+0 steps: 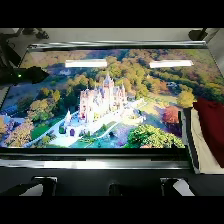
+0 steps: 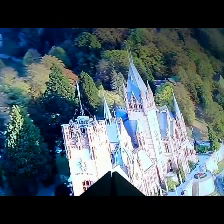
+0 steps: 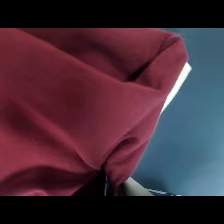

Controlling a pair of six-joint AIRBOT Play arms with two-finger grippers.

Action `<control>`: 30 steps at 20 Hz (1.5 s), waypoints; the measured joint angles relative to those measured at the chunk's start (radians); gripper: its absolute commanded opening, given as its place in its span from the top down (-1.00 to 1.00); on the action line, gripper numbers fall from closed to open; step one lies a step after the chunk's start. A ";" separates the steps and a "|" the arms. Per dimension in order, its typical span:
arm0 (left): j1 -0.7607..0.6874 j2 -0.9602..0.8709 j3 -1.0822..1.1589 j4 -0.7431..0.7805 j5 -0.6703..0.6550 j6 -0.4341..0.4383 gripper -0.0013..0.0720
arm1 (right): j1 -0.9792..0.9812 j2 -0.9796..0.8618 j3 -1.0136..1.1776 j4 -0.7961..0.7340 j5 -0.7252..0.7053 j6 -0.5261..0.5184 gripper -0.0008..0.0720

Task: Fold the shirts.

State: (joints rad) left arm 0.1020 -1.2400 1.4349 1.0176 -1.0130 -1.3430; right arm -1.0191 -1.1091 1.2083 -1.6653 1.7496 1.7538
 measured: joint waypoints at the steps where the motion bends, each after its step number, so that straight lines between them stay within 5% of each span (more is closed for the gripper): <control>1: 0.000 0.000 0.000 0.000 0.000 0.000 0.87 | 0.000 0.001 -0.013 -0.011 -0.008 0.000 -0.59; 2: 0.000 0.000 0.000 -0.003 0.000 0.000 0.87 | 0.000 0.001 -0.021 -0.014 -0.022 -0.003 -0.78; 7: -0.014 0.010 0.101 -0.011 -0.008 0.008 0.88 | 0.001 0.001 0.124 0.052 -0.171 -0.097 -0.75; 12: -0.159 -0.010 0.273 0.483 0.035 -0.181 0.85 | 0.248 -0.002 0.374 0.330 -0.492 -0.172 -0.72; 13: -0.190 -0.027 0.286 0.581 0.008 -0.225 0.47 | 0.349 -0.010 0.395 0.334 -0.524 -0.177 -0.72; 14: -0.213 -0.048 0.291 0.644 -0.031 -0.256 -0.37 | 0.463 -0.027 0.409 0.321 -0.536 -0.177 -0.72; 15: -0.234 -0.075 0.287 0.689 -0.091 -0.282 -0.89 | 0.570 -0.050 0.416 0.289 -0.532 -0.164 -0.72; 19: -0.270 -0.133 0.132 0.692 -0.311 -0.339 -0.74 | 0.901 -0.210 0.427 0.259 -0.395 -0.071 -0.76; 24: -0.296 -0.021 -0.182 0.616 -0.220 -0.423 -0.63 | 1.064 -0.338 0.431 0.262 -0.257 -0.032 -0.75; 30: -0.303 0.013 -0.275 0.594 -0.170 -0.450 -0.63 | 1.104 -0.370 0.431 0.255 -0.214 -0.021 -0.75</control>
State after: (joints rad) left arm -0.2012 -1.2266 1.1599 1.6112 -1.1828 -1.7931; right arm 0.0853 -1.4796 1.6394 -1.4101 1.5352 1.7329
